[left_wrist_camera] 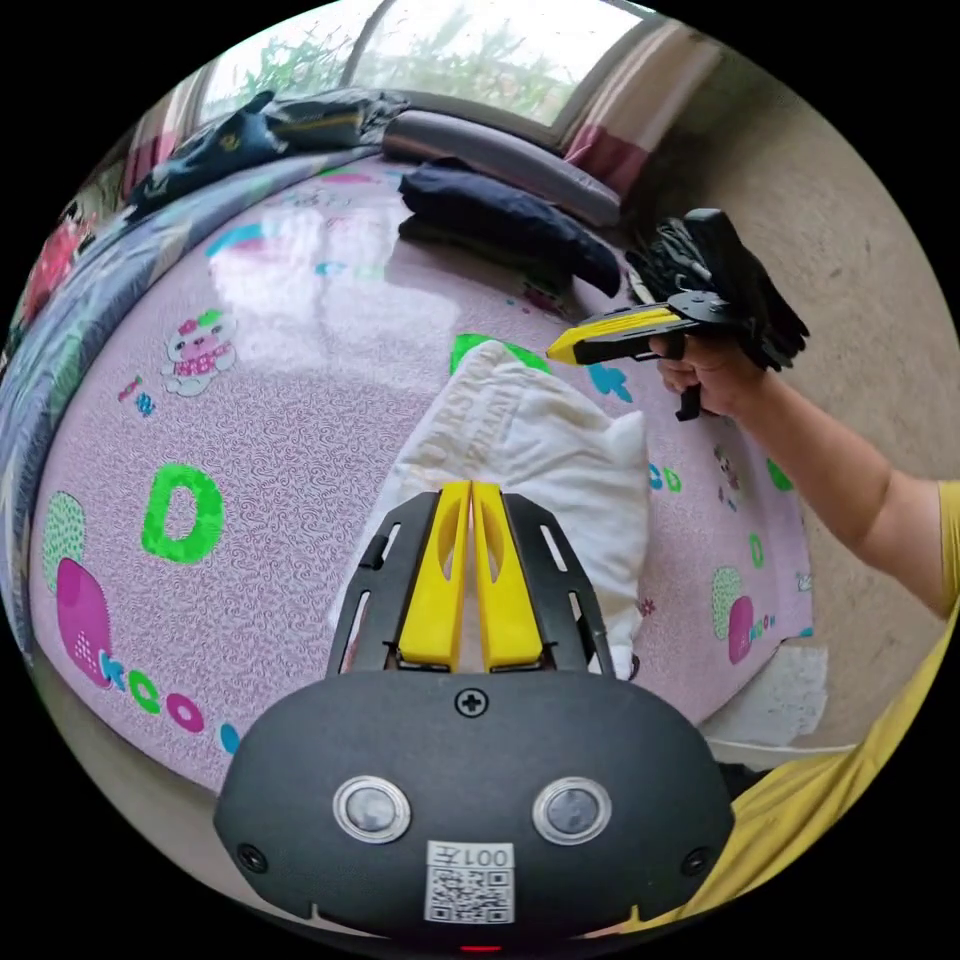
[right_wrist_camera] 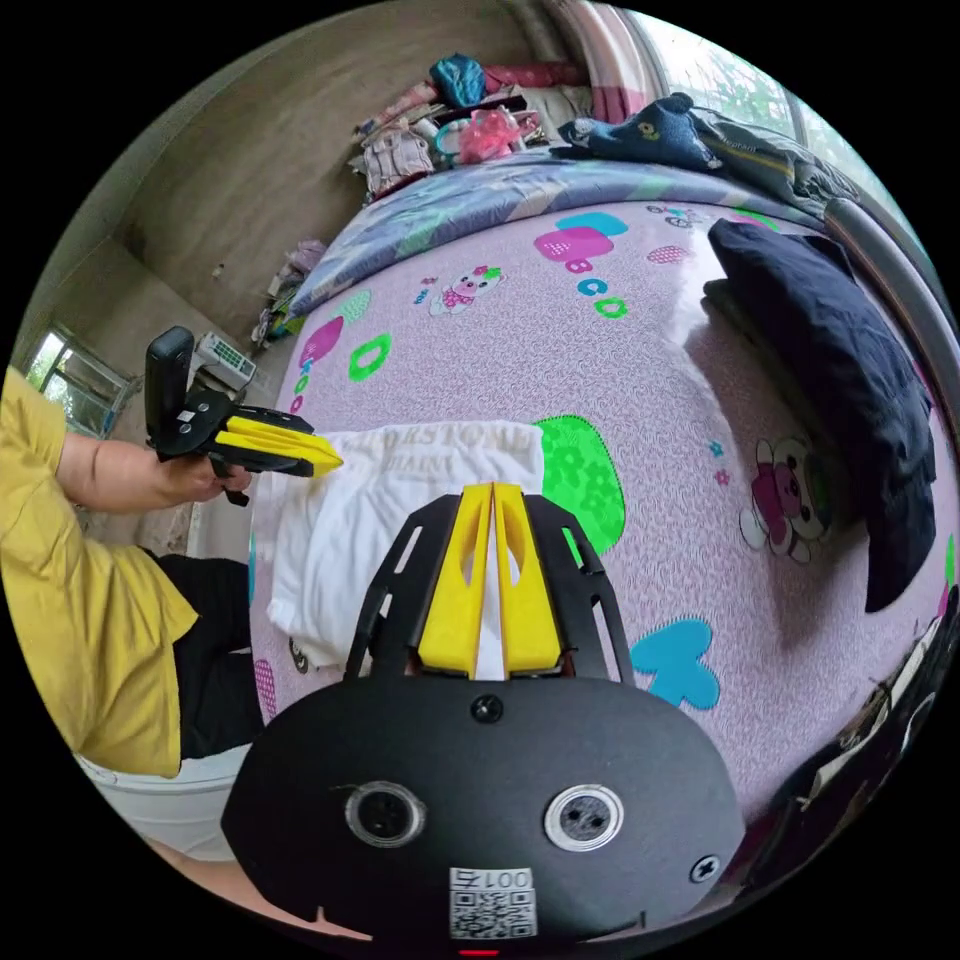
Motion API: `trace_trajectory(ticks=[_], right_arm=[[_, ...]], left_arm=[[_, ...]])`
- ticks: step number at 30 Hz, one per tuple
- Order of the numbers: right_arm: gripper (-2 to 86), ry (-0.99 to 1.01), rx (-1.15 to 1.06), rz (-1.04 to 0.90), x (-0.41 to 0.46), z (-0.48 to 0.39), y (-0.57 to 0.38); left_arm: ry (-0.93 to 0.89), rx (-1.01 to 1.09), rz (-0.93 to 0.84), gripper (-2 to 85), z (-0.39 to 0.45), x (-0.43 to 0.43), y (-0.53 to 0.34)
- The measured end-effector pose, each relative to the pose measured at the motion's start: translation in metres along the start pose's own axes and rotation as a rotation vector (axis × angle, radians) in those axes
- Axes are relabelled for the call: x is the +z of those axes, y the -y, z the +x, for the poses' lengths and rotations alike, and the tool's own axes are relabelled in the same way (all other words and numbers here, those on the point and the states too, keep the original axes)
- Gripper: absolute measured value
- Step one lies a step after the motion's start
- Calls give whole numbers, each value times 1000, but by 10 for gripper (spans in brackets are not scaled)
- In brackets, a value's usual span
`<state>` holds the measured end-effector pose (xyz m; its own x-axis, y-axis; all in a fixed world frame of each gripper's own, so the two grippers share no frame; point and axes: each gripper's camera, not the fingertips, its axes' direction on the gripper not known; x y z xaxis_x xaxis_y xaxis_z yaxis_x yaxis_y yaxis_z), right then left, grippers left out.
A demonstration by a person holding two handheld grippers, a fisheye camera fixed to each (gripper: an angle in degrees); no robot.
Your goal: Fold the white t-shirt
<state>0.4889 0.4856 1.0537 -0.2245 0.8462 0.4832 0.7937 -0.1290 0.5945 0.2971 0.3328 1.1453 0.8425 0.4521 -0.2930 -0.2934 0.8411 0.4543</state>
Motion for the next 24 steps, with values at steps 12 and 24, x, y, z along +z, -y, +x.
trace_trajectory(ticks=[12,24], right_arm=[[5,-12,-97,-274,44,14,-72],[48,410,290,-133,12,146,-124]], left_arm=[[-91,260,-195,-13,76,29,-37],[-425,-442,-182,-2,-18,-60,-27]])
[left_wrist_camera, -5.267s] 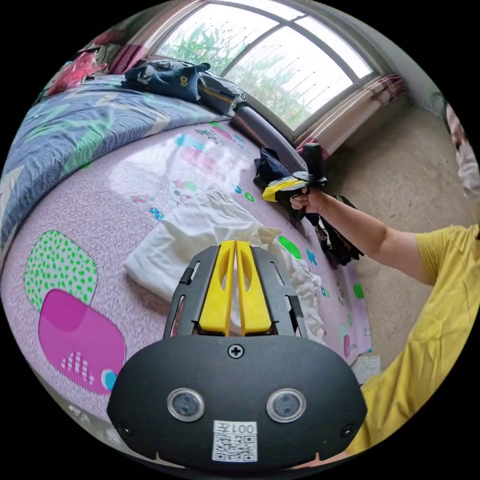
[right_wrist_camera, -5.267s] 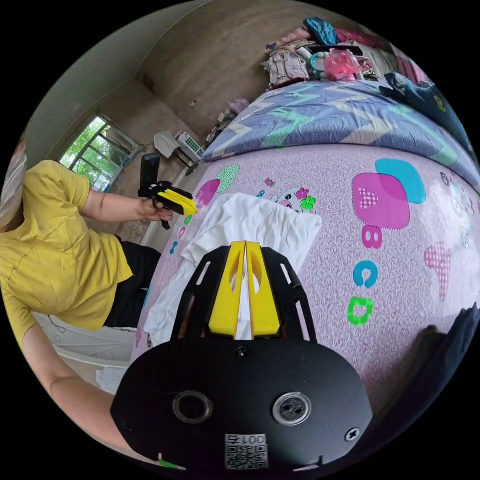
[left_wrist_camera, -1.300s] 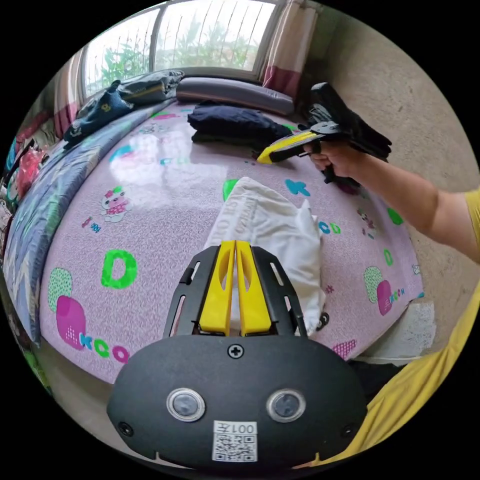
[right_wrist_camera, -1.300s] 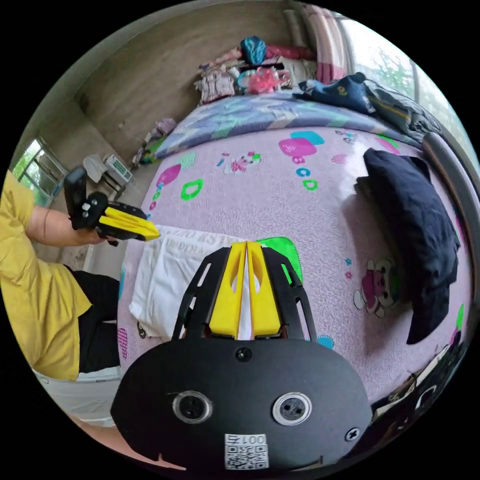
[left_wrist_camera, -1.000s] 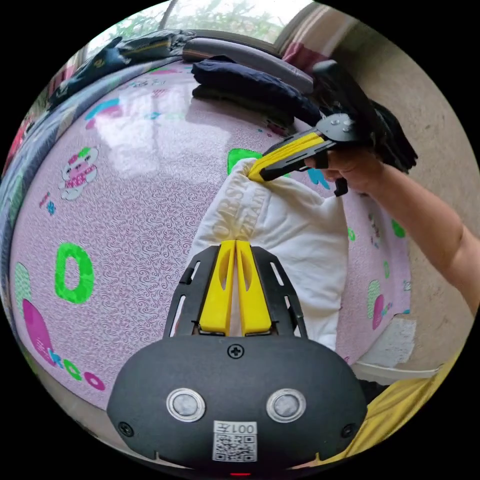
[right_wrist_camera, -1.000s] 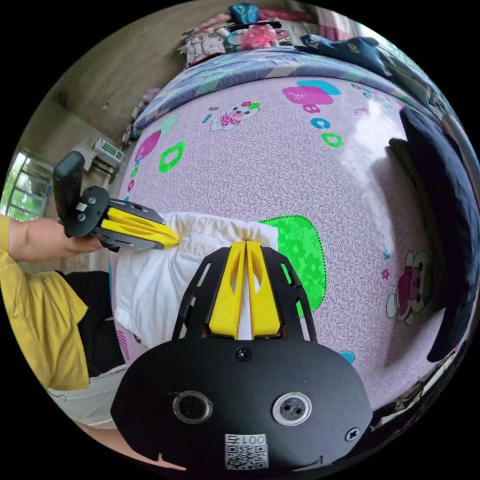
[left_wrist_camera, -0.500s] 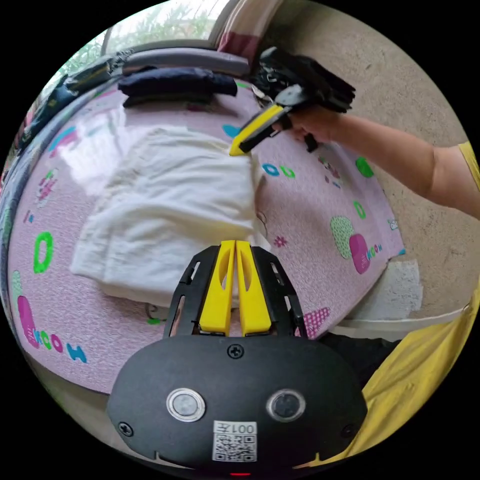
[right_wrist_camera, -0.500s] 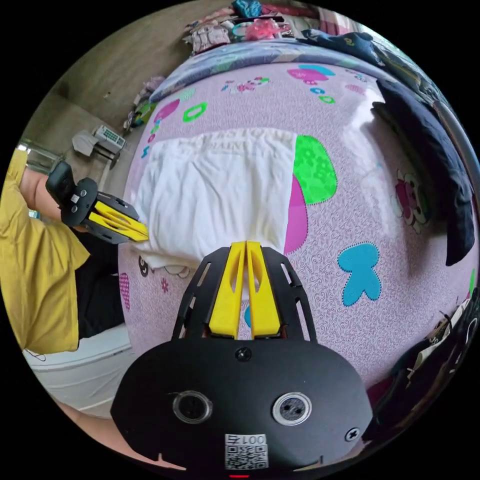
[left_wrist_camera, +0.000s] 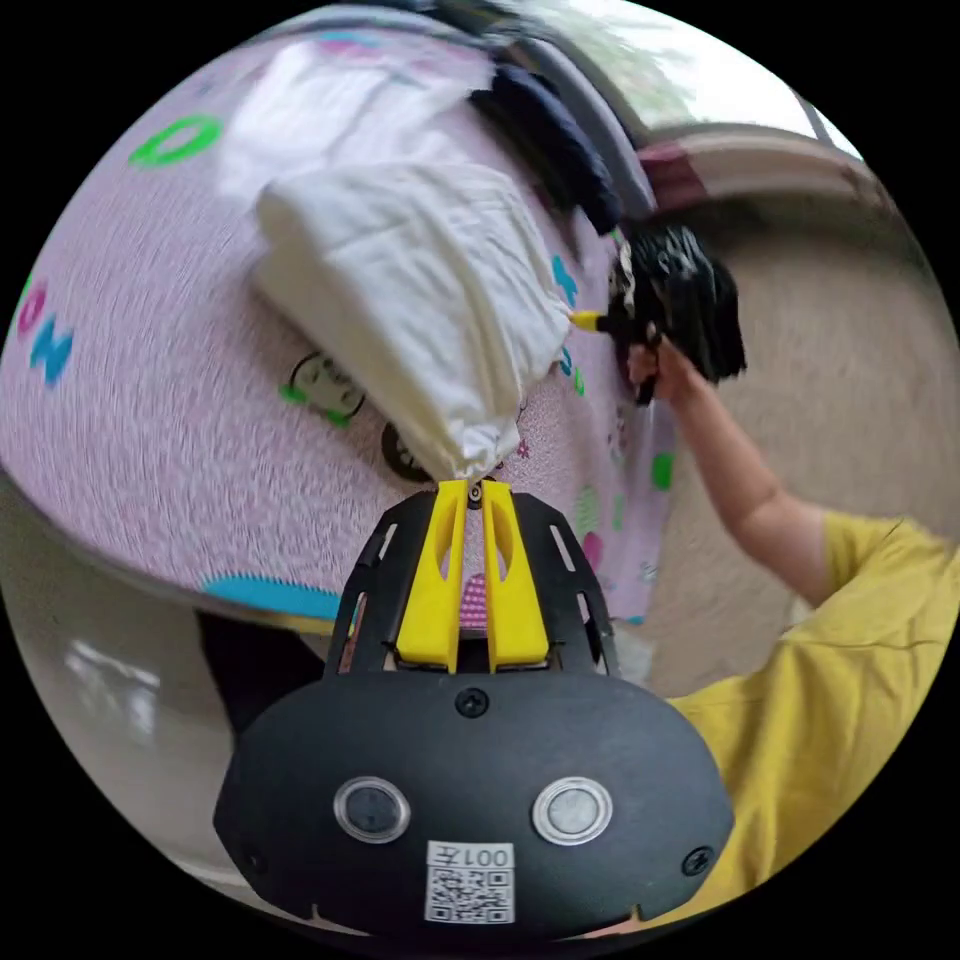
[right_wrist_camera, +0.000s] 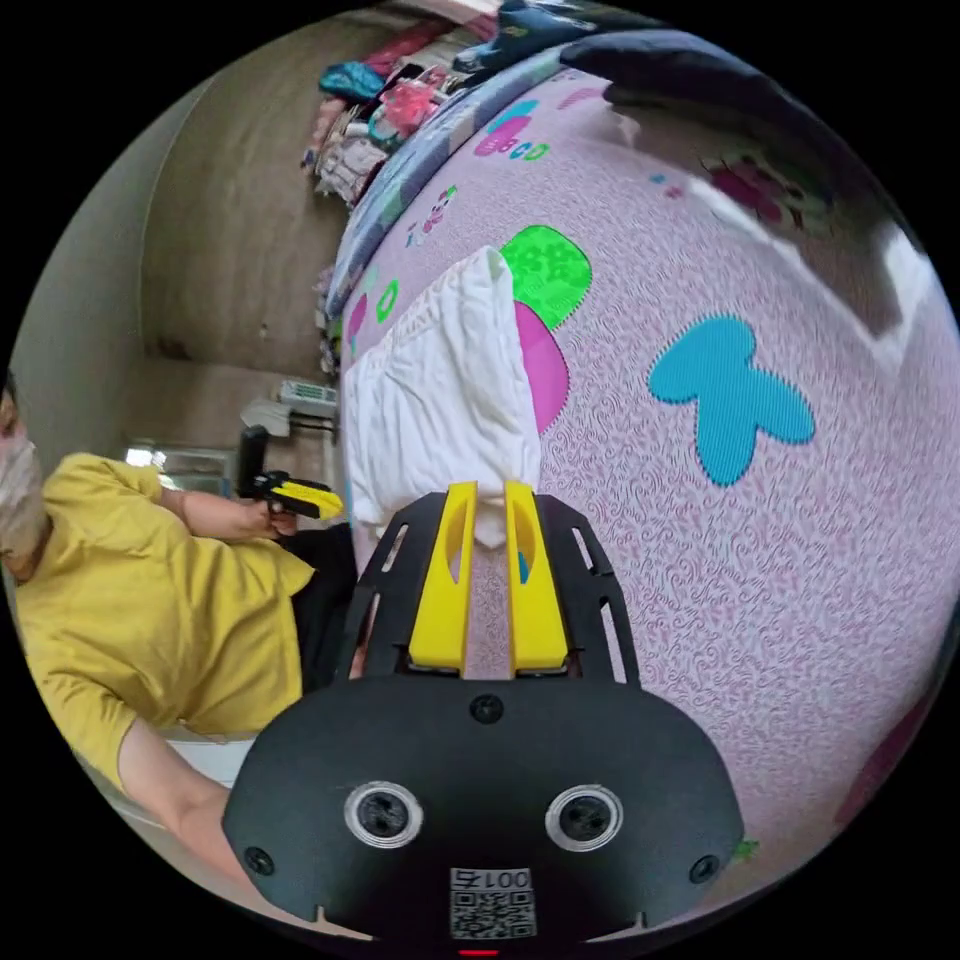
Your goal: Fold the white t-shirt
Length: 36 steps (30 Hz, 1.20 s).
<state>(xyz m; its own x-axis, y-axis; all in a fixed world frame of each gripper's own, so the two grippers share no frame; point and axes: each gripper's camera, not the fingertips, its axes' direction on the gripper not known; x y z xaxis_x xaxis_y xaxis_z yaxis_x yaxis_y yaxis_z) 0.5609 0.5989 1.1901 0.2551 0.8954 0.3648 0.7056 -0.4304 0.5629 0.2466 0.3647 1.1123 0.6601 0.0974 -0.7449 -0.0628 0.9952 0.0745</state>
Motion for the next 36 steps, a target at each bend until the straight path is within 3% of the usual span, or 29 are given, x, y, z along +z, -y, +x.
trace_trajectory(ticks=[4,14,25,31,36], right_arm=[[77,136,136,89,-13,49,-23],[107,443,259,262,-1,112,-63],[65,491,182,245,24,123,-43],[31,399,175,393,14,106,-72],[26,451,186,539,14,78,-121]], left_arm=[[-206,-303,99,29,-34,-26,-6],[-339,-405,182,68,-20,-43,7],[-397,-310,244,45,34,-40,23],[-408,-242,212,-4,68,-57,22],[-405,-126,165,-6,107,-101,16]])
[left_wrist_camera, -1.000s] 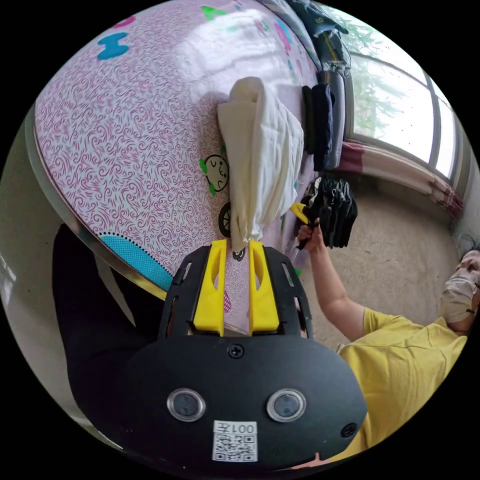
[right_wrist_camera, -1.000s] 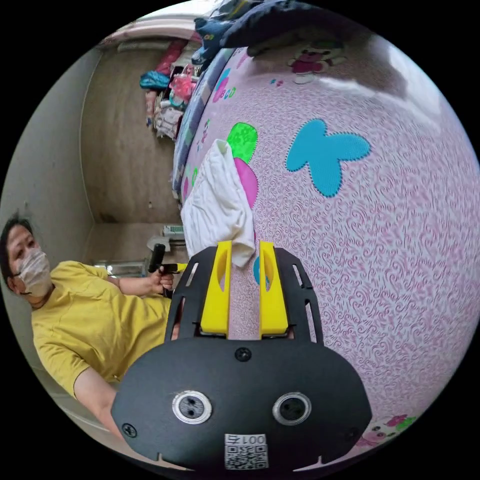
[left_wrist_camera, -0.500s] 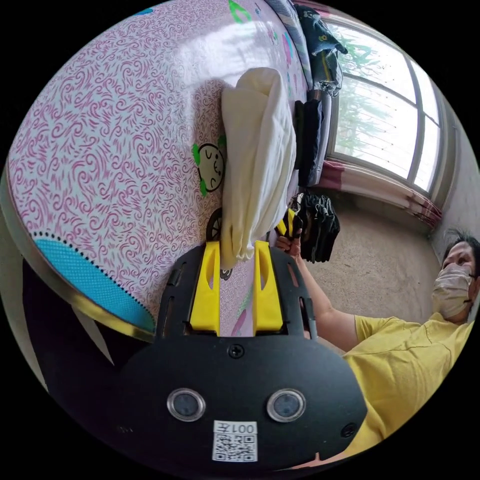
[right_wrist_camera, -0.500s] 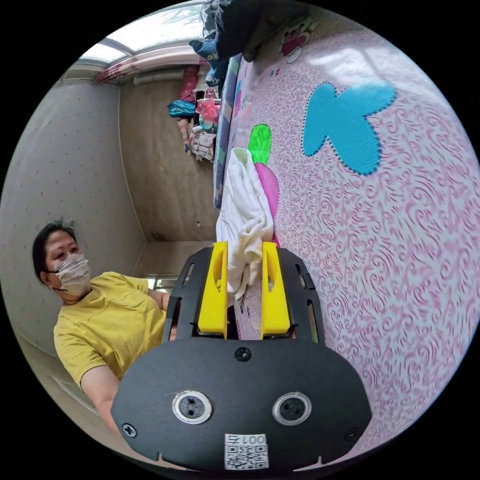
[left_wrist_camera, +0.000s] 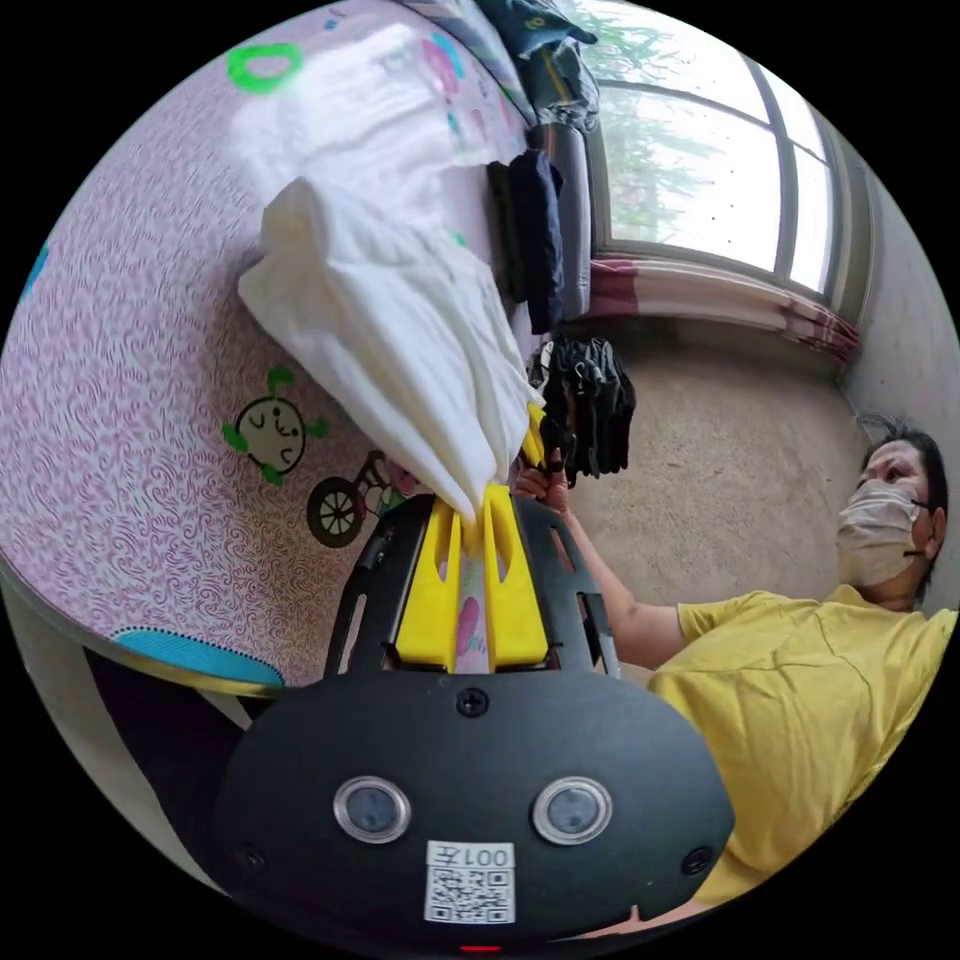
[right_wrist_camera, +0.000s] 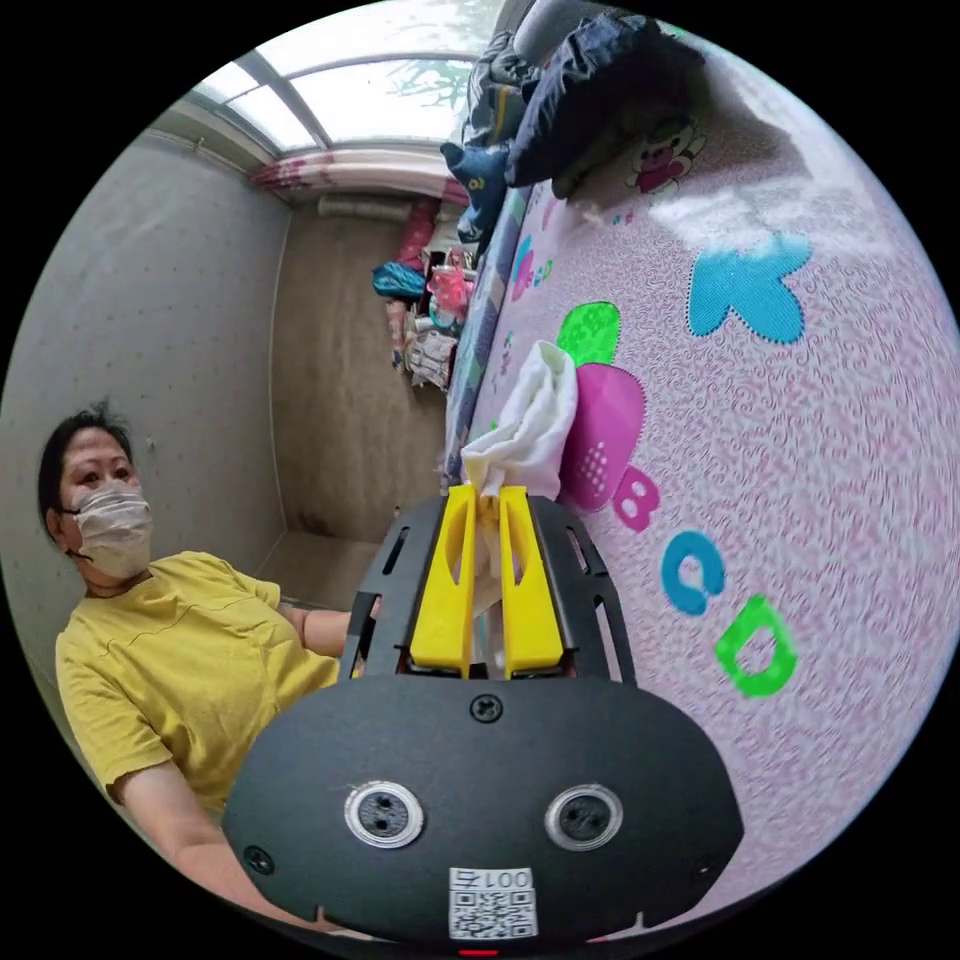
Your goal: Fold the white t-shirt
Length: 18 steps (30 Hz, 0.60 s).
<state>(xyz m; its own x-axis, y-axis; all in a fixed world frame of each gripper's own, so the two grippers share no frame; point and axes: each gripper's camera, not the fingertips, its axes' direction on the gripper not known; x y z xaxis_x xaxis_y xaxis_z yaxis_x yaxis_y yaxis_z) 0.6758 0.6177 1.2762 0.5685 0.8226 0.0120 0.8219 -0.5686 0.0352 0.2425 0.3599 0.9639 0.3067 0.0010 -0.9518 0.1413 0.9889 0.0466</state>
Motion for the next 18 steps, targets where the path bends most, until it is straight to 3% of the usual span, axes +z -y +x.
trace_trajectory(ticks=[8,14,18], right_arm=[[22,183,18,285,-11,-51,-86],[21,163,-41,406,-11,-85,-96],[20,103,-137,494,-15,-111,-61]], left_arm=[[-39,51,-87,-4,87,-28,-9],[-45,138,-177,-4,144,-18,13],[-64,271,-235,-4,184,12,74]])
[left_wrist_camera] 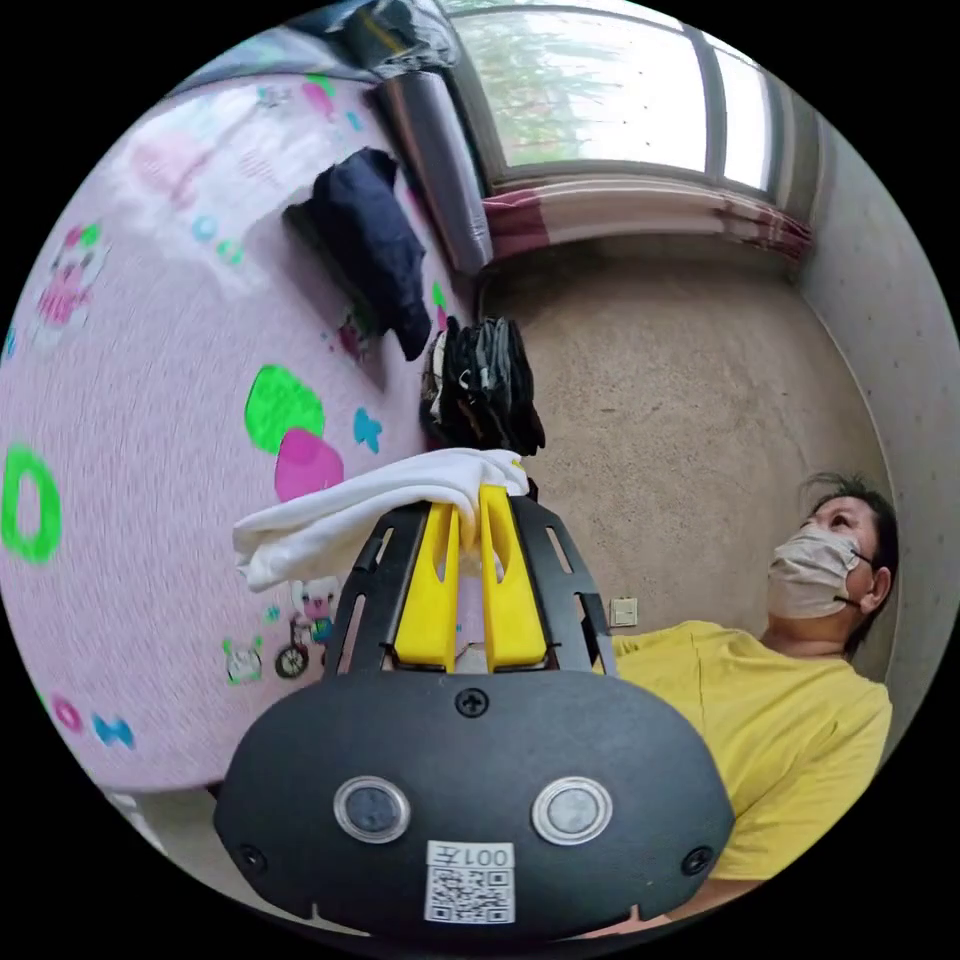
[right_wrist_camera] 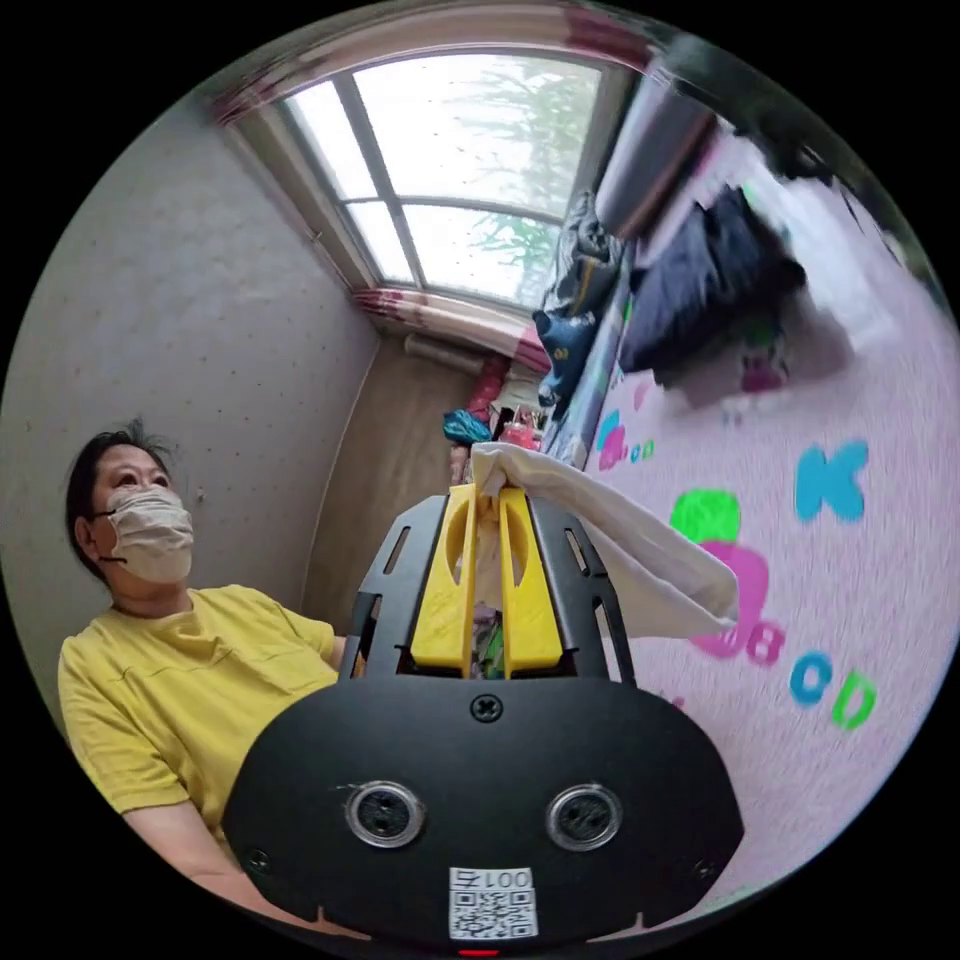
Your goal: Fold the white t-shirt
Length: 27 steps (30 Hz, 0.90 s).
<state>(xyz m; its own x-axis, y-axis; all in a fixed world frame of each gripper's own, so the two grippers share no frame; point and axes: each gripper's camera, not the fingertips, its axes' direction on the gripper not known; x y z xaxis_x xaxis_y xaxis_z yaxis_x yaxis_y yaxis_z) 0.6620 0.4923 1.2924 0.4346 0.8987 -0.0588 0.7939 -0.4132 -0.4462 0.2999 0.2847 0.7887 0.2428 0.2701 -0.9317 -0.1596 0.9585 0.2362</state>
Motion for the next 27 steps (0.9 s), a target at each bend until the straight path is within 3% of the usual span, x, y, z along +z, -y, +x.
trace_trajectory(ticks=[7,11,14,15,17,19,23,27], right_arm=[[21,-161,-459,162,49,-80,126],[24,-292,-539,296,70,-67,152],[29,-459,-378,303,86,-12,155],[30,-505,-312,293,90,2,154],[42,-619,-136,259,102,46,140],[55,-620,-102,270,106,59,122],[43,-700,-166,227,117,47,82],[16,-693,-264,146,127,21,25]], left_arm=[[80,527,-62,-3,110,34,201],[157,643,-135,-1,128,71,269],[245,542,-256,9,82,119,307],[289,395,-293,15,45,140,320],[401,199,-273,21,-11,162,324],[471,84,-216,25,-62,180,312],[333,-2,-56,9,-104,185,281],[348,132,-25,-11,-110,190,211]])
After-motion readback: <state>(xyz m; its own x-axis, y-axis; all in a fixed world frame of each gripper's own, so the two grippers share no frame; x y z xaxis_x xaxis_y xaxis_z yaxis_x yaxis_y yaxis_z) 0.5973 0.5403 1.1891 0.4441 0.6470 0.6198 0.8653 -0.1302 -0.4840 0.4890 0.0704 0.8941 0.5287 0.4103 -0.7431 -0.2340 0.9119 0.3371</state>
